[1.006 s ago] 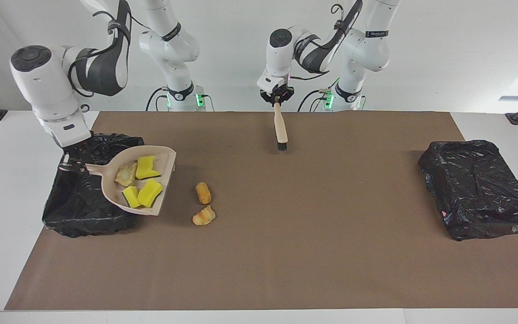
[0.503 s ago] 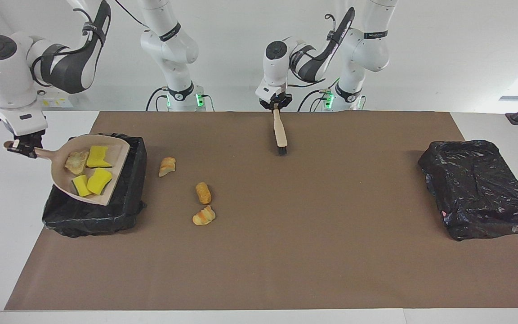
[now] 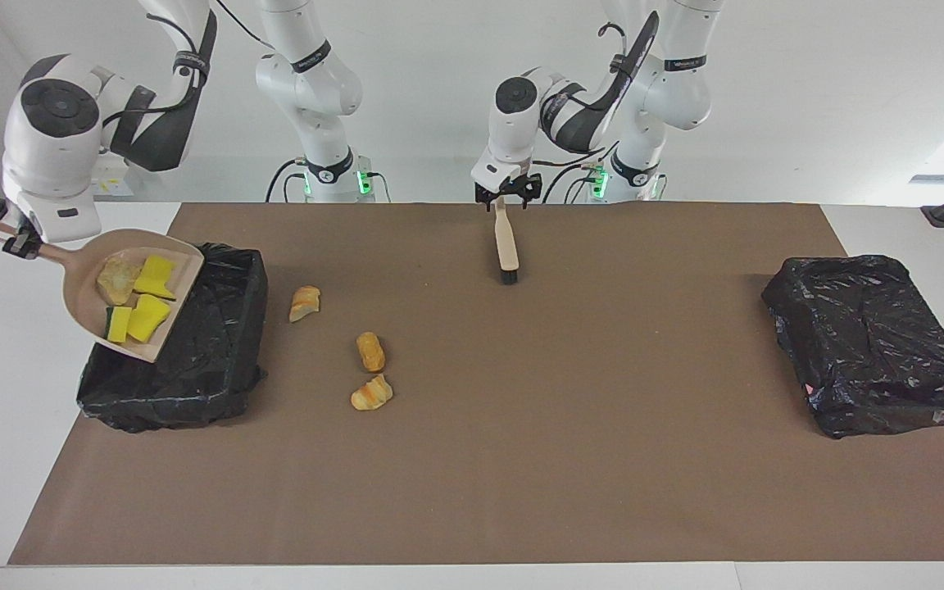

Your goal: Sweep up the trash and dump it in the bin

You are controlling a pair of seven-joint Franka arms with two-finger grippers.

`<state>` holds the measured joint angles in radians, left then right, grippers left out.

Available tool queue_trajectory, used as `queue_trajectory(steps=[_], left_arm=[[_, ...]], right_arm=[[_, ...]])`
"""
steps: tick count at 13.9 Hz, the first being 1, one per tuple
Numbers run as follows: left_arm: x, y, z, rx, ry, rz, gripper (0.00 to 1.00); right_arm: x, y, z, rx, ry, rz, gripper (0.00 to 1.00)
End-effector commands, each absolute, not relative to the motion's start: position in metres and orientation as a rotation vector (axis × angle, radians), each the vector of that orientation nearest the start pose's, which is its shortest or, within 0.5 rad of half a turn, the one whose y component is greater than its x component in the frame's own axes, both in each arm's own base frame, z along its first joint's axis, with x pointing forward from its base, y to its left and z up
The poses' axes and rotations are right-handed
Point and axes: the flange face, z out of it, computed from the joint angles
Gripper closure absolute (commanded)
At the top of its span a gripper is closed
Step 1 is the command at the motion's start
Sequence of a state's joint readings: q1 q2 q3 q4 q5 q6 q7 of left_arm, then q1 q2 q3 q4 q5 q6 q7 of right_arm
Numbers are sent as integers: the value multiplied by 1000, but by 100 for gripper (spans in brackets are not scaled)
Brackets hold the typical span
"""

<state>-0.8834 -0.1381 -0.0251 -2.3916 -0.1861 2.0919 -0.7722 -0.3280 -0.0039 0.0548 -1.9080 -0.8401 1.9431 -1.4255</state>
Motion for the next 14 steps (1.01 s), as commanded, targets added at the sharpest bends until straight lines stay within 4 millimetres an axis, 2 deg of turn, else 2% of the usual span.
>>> queue_trajectory(steps=[1,2,4,7,9,10,12,14], left_arm=[[335,-331,388,-3084,147,296,0],[365,-312,407,-3076,145,250,0],[409,-280,456,-3087,246,221,0],[455,-225,528,-3116,237,192,0],[475,-188,561,-3131,296,149,0],[484,-165,579,-3141,266,129,0],[489,-124,630,-3146,318,103,0],[494,-86,654,-3131,430,81,0]], right_arm=[[527,-171,527,1785,1579,-793,100],[529,-160,529,1743,1578,-813,100],[533,-146,534,1676,1577,-836,100],[528,-141,539,1642,1559,-884,100],[521,-142,543,1630,1561,-898,100],[517,-141,546,1621,1567,-901,100],[512,-138,563,1599,1586,-898,100],[511,-135,573,1611,1591,-881,100]])
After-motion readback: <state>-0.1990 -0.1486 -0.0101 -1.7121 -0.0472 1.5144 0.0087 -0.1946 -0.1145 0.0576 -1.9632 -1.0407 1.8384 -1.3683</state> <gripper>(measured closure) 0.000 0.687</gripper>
